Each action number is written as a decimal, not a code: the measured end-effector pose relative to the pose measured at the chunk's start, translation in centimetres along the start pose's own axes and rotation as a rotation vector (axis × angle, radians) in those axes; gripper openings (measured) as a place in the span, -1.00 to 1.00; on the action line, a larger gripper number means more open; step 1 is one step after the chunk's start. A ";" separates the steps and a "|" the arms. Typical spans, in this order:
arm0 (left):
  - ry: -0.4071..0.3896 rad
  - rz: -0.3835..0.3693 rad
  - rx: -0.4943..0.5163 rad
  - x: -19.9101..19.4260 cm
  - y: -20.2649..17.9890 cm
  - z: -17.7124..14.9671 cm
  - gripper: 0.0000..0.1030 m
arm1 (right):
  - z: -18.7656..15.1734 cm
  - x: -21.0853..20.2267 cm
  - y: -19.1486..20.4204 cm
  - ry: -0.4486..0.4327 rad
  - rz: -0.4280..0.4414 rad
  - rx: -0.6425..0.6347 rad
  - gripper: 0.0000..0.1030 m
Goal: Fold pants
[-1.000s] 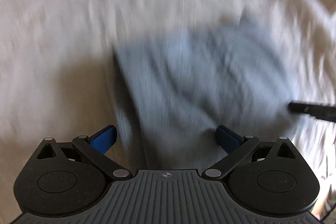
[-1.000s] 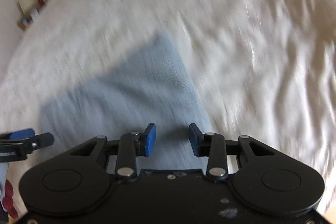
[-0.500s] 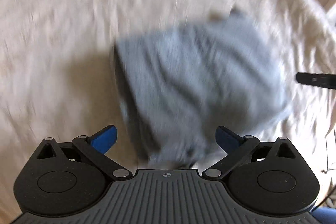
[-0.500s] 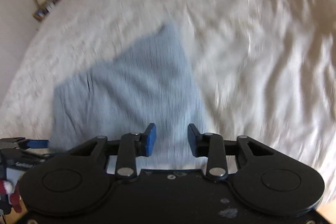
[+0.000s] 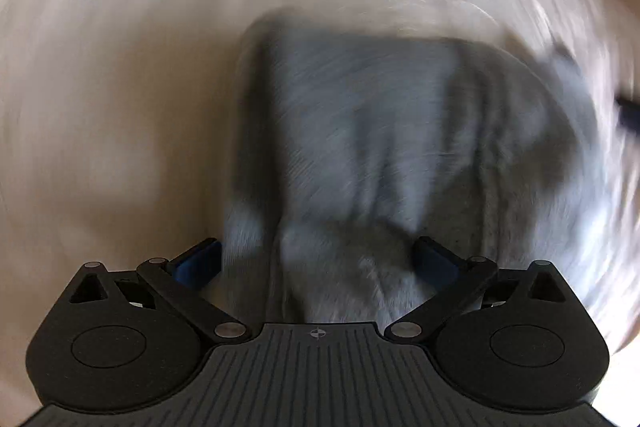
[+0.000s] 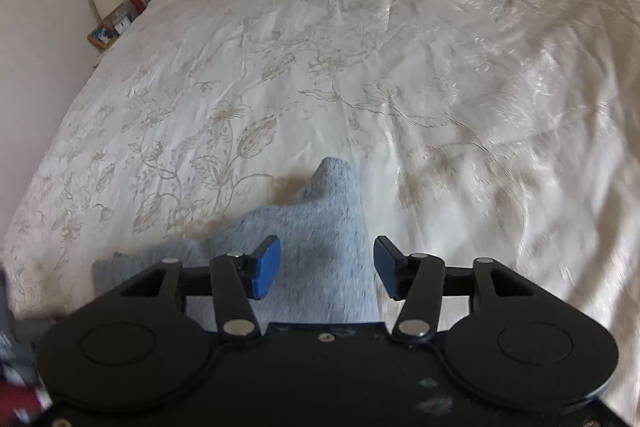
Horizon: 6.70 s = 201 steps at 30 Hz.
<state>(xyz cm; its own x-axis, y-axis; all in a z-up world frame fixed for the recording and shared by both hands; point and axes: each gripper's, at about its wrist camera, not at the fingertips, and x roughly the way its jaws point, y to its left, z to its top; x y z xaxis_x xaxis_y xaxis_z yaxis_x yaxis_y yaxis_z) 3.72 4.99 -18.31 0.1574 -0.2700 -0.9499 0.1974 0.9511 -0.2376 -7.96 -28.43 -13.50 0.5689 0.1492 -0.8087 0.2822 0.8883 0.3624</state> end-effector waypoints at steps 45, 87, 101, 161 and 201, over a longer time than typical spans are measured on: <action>-0.119 0.154 0.185 -3.0 -1.2 -2.5 1.00 | -3.8 4.8 5.9 0.143 0.100 -0.242 -0.26; -0.121 0.016 0.120 -7.9 2.0 -7.9 0.99 | -10.8 -1.1 -2.6 0.182 0.024 0.003 0.23; -0.027 -0.105 0.023 -3.9 3.8 -4.7 1.00 | -5.6 4.3 -2.8 0.212 0.213 0.006 0.56; -0.381 0.247 -0.138 -17.7 22.4 1.4 0.00 | 4.6 13.5 34.3 0.057 0.140 -0.436 -0.41; -0.281 0.183 -0.089 -11.0 22.3 -1.1 0.34 | 9.0 21.5 38.8 0.040 0.022 -0.468 -0.31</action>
<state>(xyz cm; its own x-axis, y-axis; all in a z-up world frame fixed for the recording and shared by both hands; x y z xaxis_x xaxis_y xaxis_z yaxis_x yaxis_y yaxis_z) 5.33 29.33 -13.40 0.4453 -0.1129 -0.8883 0.0585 0.9936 -0.0969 22.19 5.35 -12.62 0.5380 0.1785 -0.8238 -0.1137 0.9838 0.1389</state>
